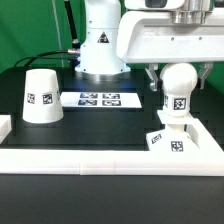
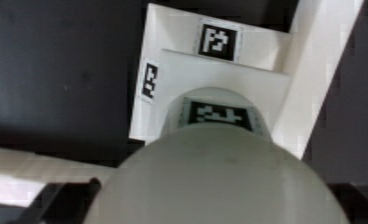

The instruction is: Assemble lamp

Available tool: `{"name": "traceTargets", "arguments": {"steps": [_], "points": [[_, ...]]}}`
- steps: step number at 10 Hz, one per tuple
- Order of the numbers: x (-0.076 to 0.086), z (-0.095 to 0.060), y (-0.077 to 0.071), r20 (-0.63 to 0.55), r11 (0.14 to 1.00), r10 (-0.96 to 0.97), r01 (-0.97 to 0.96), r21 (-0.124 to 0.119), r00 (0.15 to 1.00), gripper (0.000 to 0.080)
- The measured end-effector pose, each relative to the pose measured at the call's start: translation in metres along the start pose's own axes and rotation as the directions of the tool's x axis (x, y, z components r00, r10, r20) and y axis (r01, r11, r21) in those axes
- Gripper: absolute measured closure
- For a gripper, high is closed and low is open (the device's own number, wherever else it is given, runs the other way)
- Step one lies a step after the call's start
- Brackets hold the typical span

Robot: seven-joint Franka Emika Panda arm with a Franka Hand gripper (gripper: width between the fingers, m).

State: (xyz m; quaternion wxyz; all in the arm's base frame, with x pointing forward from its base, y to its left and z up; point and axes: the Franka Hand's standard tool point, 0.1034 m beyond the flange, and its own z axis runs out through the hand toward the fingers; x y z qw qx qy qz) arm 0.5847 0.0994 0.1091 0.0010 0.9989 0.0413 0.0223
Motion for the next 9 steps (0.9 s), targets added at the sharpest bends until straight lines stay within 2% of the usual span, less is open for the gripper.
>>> {"name": "traceTargets", "arguments": {"steps": [3, 6, 9], "points": [[-0.0005, 0.0005, 0.0004, 0.002, 0.966, 0.26, -0.26, -0.003, 0.966, 0.0223], [-0.0024, 0.0011, -0.0013, 0.023, 0.873, 0.487, -0.486, -0.021, 0.873, 0.0223], [-0.0039, 0.0017, -0.0028, 0.04, 0.686, 0.728, -0.727, -0.029, 0.685, 0.0223]]}}
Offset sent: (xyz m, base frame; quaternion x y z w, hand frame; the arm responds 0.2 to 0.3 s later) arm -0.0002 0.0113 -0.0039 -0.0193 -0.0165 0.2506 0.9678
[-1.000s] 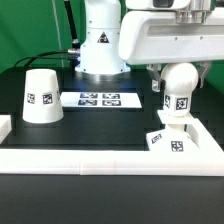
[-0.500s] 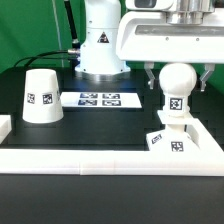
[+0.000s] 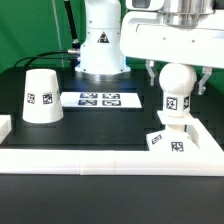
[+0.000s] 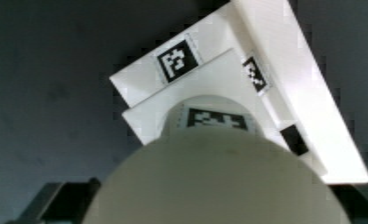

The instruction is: Assemble lamp

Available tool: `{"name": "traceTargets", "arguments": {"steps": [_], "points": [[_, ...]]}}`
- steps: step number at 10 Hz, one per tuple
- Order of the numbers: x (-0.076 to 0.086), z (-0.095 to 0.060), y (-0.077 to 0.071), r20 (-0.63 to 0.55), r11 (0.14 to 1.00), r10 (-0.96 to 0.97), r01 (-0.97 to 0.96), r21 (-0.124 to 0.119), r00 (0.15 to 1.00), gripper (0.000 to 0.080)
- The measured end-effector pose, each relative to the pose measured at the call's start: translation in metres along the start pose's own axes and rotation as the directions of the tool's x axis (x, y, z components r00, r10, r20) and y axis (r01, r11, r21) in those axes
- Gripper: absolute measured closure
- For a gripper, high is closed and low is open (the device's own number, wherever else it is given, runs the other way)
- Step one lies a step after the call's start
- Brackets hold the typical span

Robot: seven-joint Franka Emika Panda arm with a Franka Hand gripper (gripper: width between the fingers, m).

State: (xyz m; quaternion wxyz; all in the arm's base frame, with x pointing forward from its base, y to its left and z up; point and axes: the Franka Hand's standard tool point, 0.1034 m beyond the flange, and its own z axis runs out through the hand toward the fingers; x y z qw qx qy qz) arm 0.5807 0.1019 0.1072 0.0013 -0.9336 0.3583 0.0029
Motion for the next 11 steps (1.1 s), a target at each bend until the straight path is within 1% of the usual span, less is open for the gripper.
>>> {"name": "traceTargets", "arguments": {"steps": [1, 2, 4, 5, 6, 7, 8, 9, 10, 11], "points": [[0.0002, 0.0001, -0.0002, 0.003, 0.999, 0.045, -0.045, 0.001, 0.999, 0.0223], [0.0004, 0.0001, 0.0, 0.01, 0.994, 0.112, -0.112, 0.005, 0.994, 0.0223], [0.001, 0.0004, 0.0004, 0.026, 0.982, 0.186, -0.186, 0.014, 0.982, 0.0223], [-0.0003, 0.0003, -0.0007, 0.032, 0.964, 0.265, -0.266, 0.015, 0.964, 0.0223], [-0.0011, 0.0004, -0.0012, 0.033, 0.956, 0.293, -0.294, 0.014, 0.956, 0.0223], [-0.0009, 0.0003, -0.0011, 0.033, 0.966, 0.258, -0.258, 0.015, 0.966, 0.0223], [-0.0009, 0.0003, -0.0012, 0.032, 0.975, 0.221, -0.221, 0.017, 0.975, 0.0158], [-0.0007, 0.0003, -0.0012, 0.032, 0.982, 0.19, -0.19, 0.018, 0.981, 0.0158], [-0.0011, 0.0003, -0.0014, 0.03, 0.992, 0.123, -0.123, 0.02, 0.992, 0.0111], [-0.0014, 0.0003, -0.0017, 0.026, 0.999, -0.029, 0.028, 0.024, 0.999, 0.0102]]}}
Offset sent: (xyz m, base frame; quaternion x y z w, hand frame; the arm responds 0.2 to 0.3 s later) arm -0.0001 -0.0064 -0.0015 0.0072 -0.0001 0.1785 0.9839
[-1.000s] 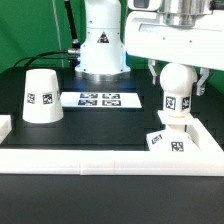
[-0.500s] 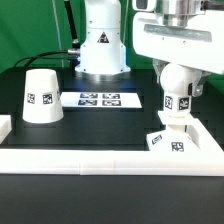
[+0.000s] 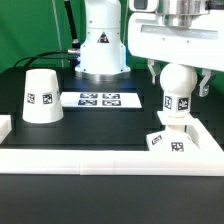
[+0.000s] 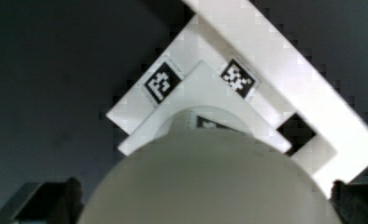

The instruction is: Assemble lamp

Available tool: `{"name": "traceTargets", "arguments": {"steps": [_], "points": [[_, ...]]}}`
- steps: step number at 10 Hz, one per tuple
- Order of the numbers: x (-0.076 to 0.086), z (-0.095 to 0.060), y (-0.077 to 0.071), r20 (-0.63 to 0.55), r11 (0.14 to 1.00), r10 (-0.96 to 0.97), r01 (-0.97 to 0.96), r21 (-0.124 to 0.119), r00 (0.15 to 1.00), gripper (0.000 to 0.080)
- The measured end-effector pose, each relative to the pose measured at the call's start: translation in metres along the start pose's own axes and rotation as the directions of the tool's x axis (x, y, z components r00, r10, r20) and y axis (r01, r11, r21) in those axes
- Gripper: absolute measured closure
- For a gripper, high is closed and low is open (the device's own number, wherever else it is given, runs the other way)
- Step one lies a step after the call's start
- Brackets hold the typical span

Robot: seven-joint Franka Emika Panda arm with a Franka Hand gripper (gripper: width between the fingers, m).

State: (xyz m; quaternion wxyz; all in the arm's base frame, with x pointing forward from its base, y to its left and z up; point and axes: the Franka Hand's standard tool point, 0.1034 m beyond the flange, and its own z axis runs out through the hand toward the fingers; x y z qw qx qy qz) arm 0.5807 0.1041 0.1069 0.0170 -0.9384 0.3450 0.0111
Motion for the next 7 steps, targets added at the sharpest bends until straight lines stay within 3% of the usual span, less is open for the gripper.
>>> {"name": "traceTargets", "arguments": {"steps": [3, 7], "points": [[0.0021, -0.0017, 0.0006, -0.003, 0.942, -0.337, 0.337, 0.002, 0.942, 0.0101], [0.004, -0.0063, 0.0, -0.011, 0.816, -0.578, 0.578, 0.003, 0.816, 0.0101]]}}
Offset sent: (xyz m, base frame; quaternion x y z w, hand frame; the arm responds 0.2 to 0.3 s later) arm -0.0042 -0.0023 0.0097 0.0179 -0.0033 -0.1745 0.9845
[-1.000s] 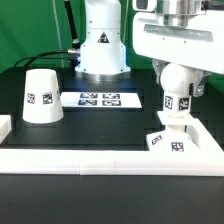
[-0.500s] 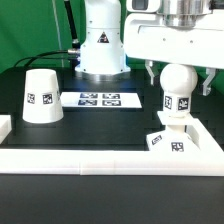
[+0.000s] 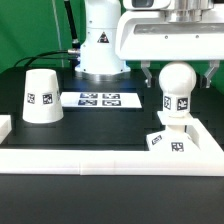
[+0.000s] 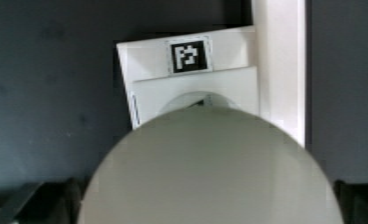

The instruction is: Assemble lamp

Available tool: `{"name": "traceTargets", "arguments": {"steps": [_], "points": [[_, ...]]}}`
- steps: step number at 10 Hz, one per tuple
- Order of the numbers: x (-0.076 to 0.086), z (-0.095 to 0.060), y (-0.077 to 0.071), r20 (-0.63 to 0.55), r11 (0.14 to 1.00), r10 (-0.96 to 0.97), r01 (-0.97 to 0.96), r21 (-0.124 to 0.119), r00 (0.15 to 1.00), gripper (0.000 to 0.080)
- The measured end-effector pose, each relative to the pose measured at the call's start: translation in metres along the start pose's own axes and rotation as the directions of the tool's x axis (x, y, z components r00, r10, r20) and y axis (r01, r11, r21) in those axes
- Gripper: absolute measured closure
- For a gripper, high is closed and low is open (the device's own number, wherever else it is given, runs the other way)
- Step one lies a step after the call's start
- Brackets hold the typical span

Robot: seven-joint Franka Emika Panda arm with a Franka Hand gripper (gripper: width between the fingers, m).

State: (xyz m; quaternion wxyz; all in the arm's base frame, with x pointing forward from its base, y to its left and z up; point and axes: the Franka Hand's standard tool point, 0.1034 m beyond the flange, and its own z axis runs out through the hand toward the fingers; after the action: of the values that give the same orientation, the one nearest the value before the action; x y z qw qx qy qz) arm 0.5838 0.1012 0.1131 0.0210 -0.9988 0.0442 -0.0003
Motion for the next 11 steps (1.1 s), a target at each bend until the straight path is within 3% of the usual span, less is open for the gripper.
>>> {"name": "traceTargets", "arguments": {"steps": [5, 9, 10, 11], "points": [[0.0004, -0.0001, 0.0007, 0.001, 0.915, -0.403, 0.403, -0.004, 0.915, 0.0101], [0.0001, -0.0001, -0.002, 0.001, 0.827, -0.563, 0.563, -0.004, 0.827, 0.0101], [0.0001, 0.0001, -0.0021, 0.001, 0.833, -0.553, 0.553, -0.003, 0.833, 0.0191], [0.0001, 0.0001, -0.0019, 0.001, 0.833, -0.553, 0.553, -0.003, 0.833, 0.0191]]}}
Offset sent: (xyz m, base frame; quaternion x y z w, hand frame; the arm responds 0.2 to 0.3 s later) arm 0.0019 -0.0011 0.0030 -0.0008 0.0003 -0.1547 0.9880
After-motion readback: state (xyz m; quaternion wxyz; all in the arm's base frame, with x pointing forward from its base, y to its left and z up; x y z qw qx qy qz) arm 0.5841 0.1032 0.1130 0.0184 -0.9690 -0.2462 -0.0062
